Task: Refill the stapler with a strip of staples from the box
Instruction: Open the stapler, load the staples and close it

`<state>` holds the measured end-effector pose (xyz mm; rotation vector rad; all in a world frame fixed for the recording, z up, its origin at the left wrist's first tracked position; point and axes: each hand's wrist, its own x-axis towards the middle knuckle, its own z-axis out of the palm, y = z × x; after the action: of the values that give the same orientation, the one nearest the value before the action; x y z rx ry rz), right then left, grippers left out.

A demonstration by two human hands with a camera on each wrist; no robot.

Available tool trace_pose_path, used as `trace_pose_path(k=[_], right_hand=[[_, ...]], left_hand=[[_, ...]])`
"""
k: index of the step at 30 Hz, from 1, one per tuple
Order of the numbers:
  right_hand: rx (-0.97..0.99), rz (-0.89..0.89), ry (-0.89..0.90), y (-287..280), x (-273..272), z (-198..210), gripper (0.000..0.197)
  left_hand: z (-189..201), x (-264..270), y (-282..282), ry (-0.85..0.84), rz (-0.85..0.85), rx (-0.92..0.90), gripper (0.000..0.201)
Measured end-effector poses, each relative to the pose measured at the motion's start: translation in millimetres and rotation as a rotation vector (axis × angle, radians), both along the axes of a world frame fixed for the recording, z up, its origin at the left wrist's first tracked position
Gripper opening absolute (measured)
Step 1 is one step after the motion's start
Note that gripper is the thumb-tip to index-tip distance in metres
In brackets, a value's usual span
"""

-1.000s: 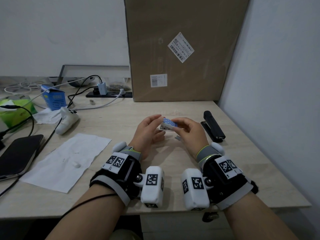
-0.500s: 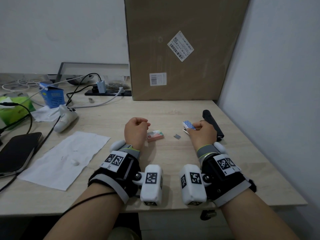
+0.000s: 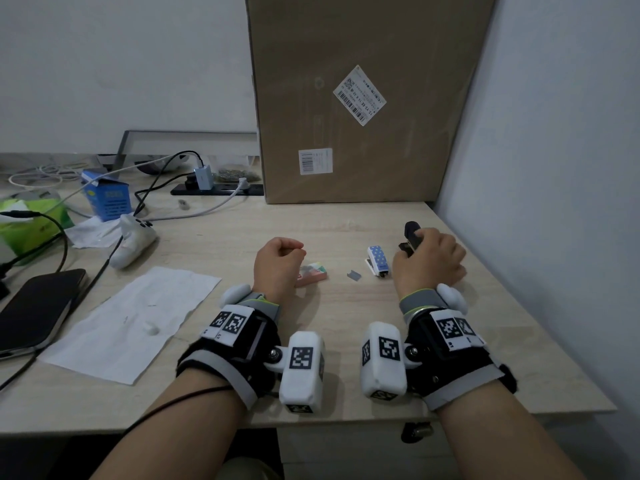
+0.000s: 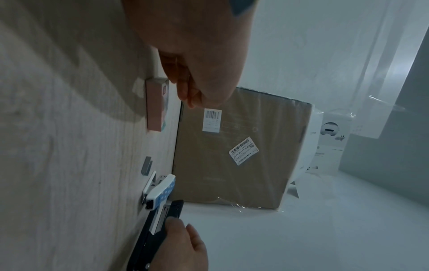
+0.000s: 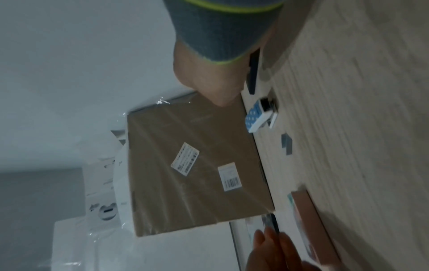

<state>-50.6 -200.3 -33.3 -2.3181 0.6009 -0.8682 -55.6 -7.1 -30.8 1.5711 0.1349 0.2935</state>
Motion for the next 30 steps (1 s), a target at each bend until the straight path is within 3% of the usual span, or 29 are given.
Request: trace_pose_path(k=[8, 14, 19, 22, 26, 30], right_hand=[[0.125, -0.095, 0.313, -16.9, 6.1, -6.2, 0.042], [0.147, -0.061, 0.218, -20.5, 6.5, -6.1, 0.027], [0.195, 0.212, -0.13, -5.9, 1.4, -0.9, 0.032], [0.218, 0.45, -0.257, 7.0, -2.9, 1.8, 0.035], [0.259, 0.747, -0.254, 21.3, -9.5, 0.8, 0.04], [0.299, 0.91, -0.16, 28.8, -12.9, -1.9, 0.042]], left_hand=[[14.1, -13.7, -6.8, -0.049, -0.081, -0.057, 0.014], [16.6, -15.9, -10.1, -0.072, -0.108, -0.108, 0.014], [15.6, -15.3, -10.5, -0.081, -0.151, -0.17, 0.016], [13.6, -13.4, -9.5, -0.085, -0.177, -0.187, 0.028], [9.2, -11.4, -8.7, -0.135, -0.251, -0.175, 0.047], [5.8, -10.3, -7.2, -0.115, -0.291, -0.179, 0.048]])
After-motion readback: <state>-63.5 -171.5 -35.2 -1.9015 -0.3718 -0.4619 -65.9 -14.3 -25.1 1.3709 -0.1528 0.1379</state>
